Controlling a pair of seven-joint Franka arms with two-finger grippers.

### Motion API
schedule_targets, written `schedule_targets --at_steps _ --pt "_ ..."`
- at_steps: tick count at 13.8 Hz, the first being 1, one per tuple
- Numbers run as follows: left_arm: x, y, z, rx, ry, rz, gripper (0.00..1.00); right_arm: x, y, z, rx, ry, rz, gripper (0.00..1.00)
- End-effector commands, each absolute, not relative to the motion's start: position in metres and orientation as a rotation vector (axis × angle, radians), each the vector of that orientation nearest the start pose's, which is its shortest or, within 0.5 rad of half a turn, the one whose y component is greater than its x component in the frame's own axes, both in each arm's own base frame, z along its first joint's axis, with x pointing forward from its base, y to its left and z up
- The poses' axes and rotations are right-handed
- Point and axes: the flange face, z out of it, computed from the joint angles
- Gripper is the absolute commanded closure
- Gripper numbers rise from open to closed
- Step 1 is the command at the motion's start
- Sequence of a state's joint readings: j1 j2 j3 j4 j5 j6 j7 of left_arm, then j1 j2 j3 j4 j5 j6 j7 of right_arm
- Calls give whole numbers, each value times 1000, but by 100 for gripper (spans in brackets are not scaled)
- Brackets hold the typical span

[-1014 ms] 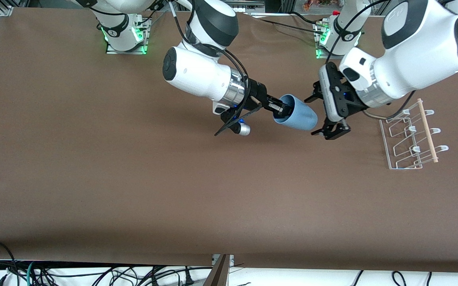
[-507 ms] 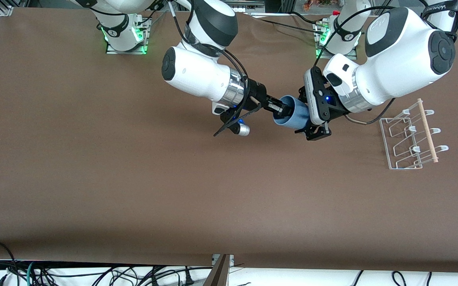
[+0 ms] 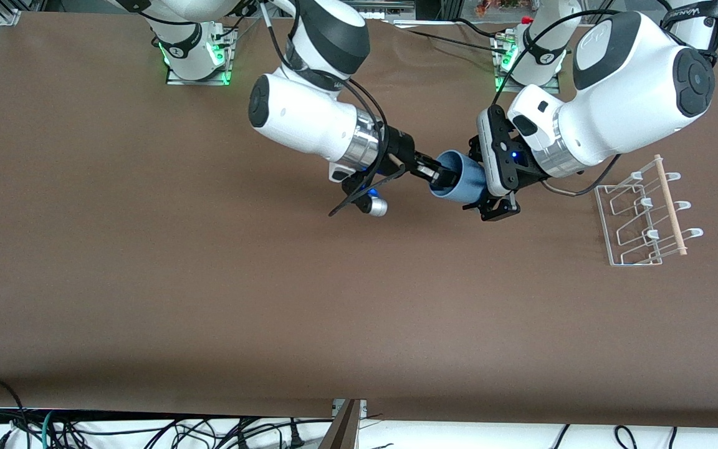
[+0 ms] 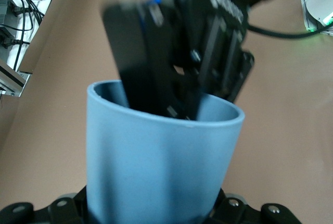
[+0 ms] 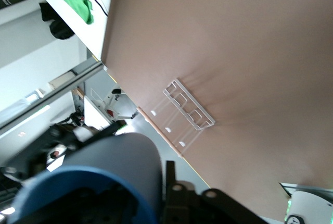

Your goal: Transfer cup to left arm and place on rack

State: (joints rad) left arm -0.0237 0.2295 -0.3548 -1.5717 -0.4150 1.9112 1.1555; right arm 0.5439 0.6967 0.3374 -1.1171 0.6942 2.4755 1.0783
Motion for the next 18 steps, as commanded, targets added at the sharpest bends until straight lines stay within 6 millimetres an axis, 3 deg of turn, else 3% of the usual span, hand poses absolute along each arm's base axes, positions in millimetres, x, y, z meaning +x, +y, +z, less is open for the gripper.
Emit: schedule_targets --at_steps 1,4,6,9,13,15,18 --pt "595 -240 540 -2677 2302 -510 93 596 504 531 -1975 815 346 4" --pt "589 -233 537 -2692 2326 -398 93 631 426 568 -1959 856 387 3" --pt "586 -222 527 -2657 2335 -238 93 654 346 591 -2001 879 417 3" --pt "581 -205 512 -2542 2317 25 93 684 239 593 -2034 910 409 3" --pt "581 -169 478 -2325 2207 450 92 700 97 584 -2113 841 353 3" --pt "583 -149 457 -2223 2132 663 92 696 57 580 -2246 845 290 3" --pt "590 -119 428 -2062 1974 931 92 691 32 583 -2430 903 166 2"
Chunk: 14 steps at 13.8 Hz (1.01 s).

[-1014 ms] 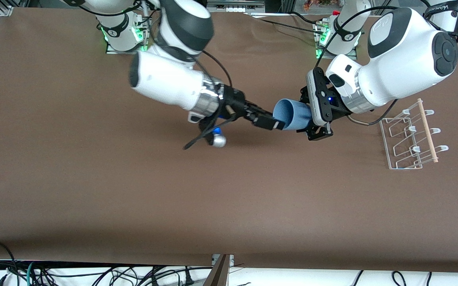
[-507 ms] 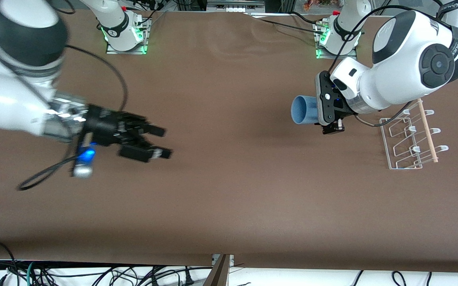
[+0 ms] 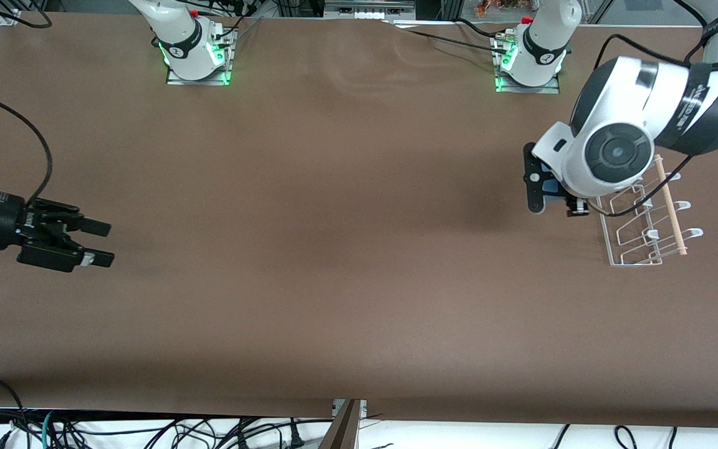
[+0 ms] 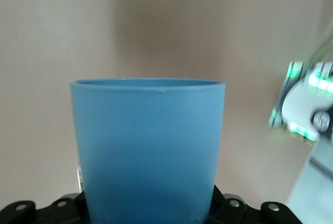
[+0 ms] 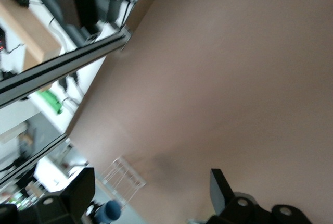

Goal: Transfer cup to left arm and place on rack
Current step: 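Open the right gripper and withdraw while the left gripper carries the cup, then lower the cup onto a rack hook with the left gripper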

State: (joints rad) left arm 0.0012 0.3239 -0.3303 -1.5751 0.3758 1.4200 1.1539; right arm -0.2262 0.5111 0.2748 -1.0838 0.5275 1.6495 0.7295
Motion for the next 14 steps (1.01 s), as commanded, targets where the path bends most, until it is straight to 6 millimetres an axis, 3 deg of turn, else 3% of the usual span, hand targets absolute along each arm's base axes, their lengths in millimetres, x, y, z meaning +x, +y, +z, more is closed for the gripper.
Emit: schedule_targets --at_steps 1,3,6,9,12,14 --pt "592 -108 418 -1991 1913 1027 92 689 26 582 -2484 926 137 2" --pt "592 -91 409 -1886 1821 1130 93 662 33 573 -2595 928 139 2" --pt "583 -66 404 -1764 1624 1298 93 614 43 554 -2756 763 124 2" --pt "558 -48 371 -1605 1514 1415 97 573 55 535 -2984 518 83 2" --pt "528 -26 351 -1534 1338 1433 97 569 35 529 -3140 190 74 2" --pt "511 -18 331 -1494 1265 1441 97 571 9 531 -3186 134 63 2"
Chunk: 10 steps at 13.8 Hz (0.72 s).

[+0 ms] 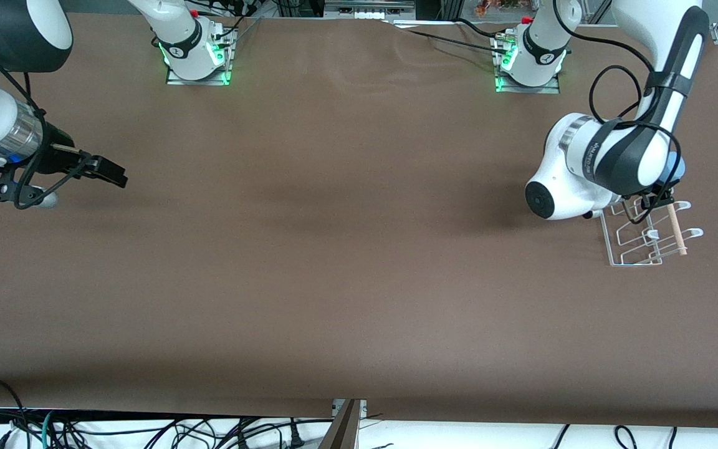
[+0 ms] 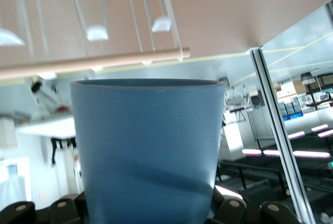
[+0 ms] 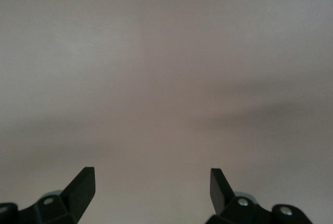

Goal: Transfer cup to left arm and place on rack
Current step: 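Lower the cup onto a rack hook with the left gripper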

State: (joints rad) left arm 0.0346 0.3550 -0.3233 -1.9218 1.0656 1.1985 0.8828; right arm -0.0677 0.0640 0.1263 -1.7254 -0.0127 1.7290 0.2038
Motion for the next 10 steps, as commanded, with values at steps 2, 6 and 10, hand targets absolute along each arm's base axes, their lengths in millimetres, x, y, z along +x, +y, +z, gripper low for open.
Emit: schedule_targets --at_steps 2,6,10 --pt "486 -17 306 -1470 1180 1424 98 572 -3 538 -3186 31 53 2" --pt "470 -7 284 -1406 1108 1374 98 569 1 564 -3177 18 82 2" --pt "463 8 257 -1375 1060 1321 99 564 16 569 -3172 -11 101 2"
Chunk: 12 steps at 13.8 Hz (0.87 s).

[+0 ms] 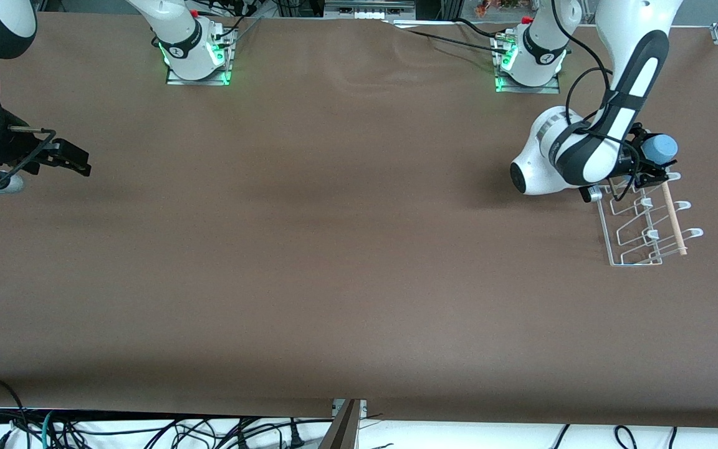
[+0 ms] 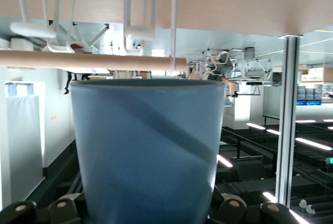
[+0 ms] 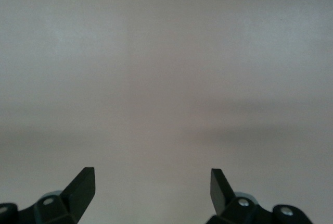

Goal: Transfer cup to left arm and place on rack
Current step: 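Lower the cup onto a rack hook with the left gripper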

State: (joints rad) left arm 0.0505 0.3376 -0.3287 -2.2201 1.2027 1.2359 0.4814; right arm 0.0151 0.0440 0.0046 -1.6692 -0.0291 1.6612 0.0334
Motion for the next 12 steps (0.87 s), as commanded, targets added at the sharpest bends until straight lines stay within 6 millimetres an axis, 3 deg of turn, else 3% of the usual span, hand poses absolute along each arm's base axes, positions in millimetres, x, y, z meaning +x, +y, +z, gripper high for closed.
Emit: schedule_targets --at_steps 1,4,7,12 --pt "464 16 258 -1377 1051 1318 99 563 16 570 -3170 -23 113 2" --pt "466 13 244 -1398 1078 1278 99 564 22 574 -3163 -24 108 2" --pt "463 12 231 -1396 1073 1277 99 558 62 569 -3154 -112 167 2" --pt "459 11 206 -1378 1055 1254 98 563 67 573 -3153 -112 187 1"
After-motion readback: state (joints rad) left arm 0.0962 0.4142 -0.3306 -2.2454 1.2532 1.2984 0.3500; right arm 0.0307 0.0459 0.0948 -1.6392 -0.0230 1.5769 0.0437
